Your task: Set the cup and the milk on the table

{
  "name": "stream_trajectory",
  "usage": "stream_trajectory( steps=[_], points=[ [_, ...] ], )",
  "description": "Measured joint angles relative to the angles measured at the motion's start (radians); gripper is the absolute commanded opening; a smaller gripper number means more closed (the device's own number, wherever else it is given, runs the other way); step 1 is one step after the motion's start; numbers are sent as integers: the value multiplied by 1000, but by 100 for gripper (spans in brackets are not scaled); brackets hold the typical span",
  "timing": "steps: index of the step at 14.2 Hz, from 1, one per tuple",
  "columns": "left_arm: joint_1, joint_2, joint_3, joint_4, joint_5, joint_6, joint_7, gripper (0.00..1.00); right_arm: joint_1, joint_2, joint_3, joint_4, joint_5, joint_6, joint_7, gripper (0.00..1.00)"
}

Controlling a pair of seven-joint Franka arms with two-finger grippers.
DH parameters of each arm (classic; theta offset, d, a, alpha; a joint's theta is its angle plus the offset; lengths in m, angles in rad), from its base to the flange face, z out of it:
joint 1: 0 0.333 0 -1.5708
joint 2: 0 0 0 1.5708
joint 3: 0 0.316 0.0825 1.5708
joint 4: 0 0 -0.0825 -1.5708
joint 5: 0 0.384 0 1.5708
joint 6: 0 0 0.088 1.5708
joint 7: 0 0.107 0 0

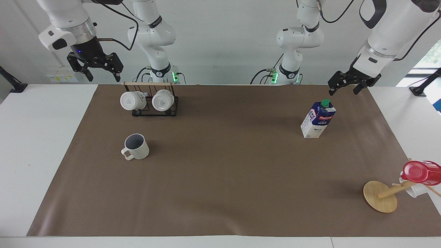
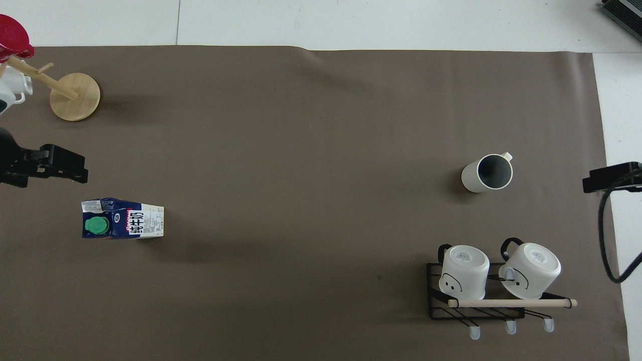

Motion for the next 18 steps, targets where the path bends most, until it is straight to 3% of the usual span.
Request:
stream_trajectory(
  steps=[18],
  points=[
    [0, 0, 0, 0, 0, 0, 0, 100, 1, -14, 3, 1, 1, 0, 0, 100]
  ],
)
